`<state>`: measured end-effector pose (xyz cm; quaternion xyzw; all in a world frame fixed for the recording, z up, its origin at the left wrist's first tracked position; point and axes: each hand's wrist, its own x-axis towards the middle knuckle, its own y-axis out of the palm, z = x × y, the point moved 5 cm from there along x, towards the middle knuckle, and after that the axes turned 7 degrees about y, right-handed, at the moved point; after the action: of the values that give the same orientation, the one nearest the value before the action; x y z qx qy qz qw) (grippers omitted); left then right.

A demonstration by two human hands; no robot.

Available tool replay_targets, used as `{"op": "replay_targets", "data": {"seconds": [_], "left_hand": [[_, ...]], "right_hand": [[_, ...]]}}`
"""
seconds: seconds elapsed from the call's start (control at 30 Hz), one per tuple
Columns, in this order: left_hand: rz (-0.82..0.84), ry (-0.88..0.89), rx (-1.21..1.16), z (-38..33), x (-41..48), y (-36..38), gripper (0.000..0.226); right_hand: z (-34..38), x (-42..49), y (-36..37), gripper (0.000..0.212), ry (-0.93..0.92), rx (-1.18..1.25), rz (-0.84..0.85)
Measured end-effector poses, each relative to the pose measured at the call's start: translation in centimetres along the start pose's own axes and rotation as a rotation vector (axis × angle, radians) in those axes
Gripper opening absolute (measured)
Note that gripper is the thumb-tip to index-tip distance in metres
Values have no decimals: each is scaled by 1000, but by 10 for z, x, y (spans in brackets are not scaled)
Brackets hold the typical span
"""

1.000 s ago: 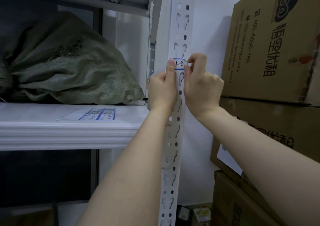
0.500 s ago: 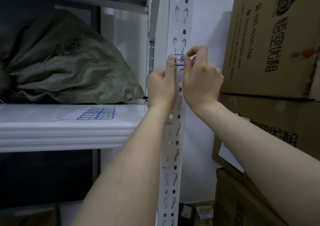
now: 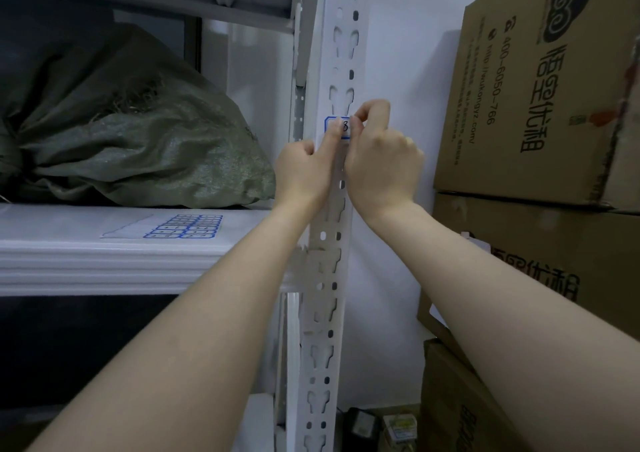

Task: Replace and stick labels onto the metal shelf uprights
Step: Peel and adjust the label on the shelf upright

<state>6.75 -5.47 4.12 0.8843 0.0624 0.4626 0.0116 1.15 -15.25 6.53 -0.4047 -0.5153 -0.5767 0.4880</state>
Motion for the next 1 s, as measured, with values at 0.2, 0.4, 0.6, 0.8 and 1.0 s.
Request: {"op": "replay_targets", "data": {"seconds": [0.2,0.4,0.6,0.8,1.0], "left_hand": [[51,58,170,-14,5,-5,58],[42,38,81,-12,7,2,51],[-74,-42,-15,-3,4,8,51],[-100,-30,2,-3,4,9,52],[-98,-38,-3,-1,3,10,54]], "right_hand": [[0,-5,1,30,1,71,8],[-1,-5,2,24,-12,81,38],[-2,-4,4,23,-57,58,-66],[-3,-3,4,30,-80,-2,-87],[-2,-3,2,32,-107,-14,-77]]}}
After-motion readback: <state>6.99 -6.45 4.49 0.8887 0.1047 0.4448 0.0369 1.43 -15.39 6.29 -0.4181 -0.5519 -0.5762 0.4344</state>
